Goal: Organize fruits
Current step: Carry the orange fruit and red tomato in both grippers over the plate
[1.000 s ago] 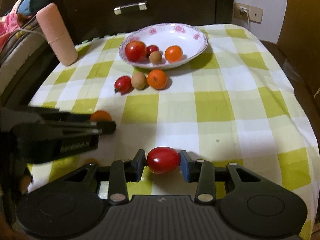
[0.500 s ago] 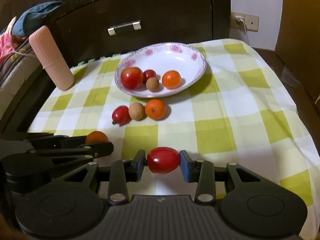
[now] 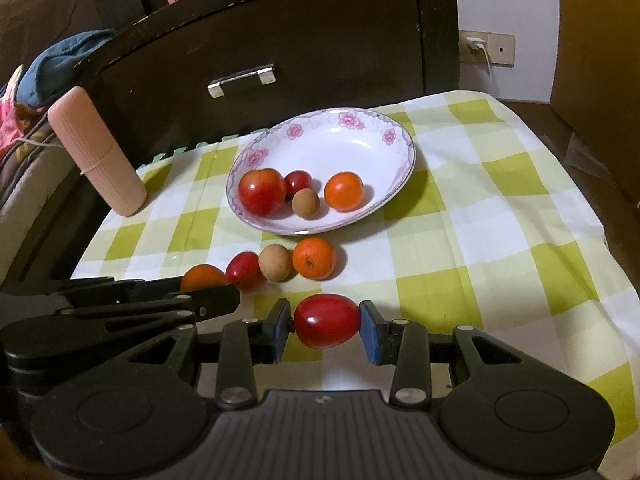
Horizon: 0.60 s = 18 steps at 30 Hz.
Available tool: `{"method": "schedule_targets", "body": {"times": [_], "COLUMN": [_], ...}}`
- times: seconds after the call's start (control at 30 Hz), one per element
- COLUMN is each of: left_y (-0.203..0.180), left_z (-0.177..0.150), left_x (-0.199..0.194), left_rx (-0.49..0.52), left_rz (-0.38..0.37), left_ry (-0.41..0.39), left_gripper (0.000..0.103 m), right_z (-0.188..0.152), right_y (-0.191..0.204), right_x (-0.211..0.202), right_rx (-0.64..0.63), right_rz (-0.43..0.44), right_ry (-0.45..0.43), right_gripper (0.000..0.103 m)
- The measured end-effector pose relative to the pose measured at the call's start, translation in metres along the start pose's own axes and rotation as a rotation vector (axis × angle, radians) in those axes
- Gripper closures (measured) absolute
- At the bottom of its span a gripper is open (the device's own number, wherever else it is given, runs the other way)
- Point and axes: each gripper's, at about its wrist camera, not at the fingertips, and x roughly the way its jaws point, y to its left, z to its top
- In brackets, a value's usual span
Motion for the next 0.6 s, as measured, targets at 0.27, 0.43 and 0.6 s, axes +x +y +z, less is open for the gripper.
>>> {"method": "schedule_targets", "body": {"times": [0.27,0.43,0.6], "left_y": [0.002,0.001,-0.001], "left_z": [0.017,0.028,0.040], "left_x": [0.010,0.020,0.030], "left_rx": [-0.008,-0.001,0.005], "left_rz": [0.006,0.012,0.022], "left_ry": [-0.017,-0.026,-0.035], "left_gripper": [0.067,0.067,0.068], "right_z": [0.016,0.026,0.037], "right_y": [-0.005,-0.011,-0.019], "right_x": [0.008,0.017,0.026], "right_rx": [0.014,0.031,0.043], "right_rz": [0.004,0.008,-0.001], "right_ry": [-0.025,-0.042,-0.057], "right_gripper": [0.067,0.067,0.067]}}
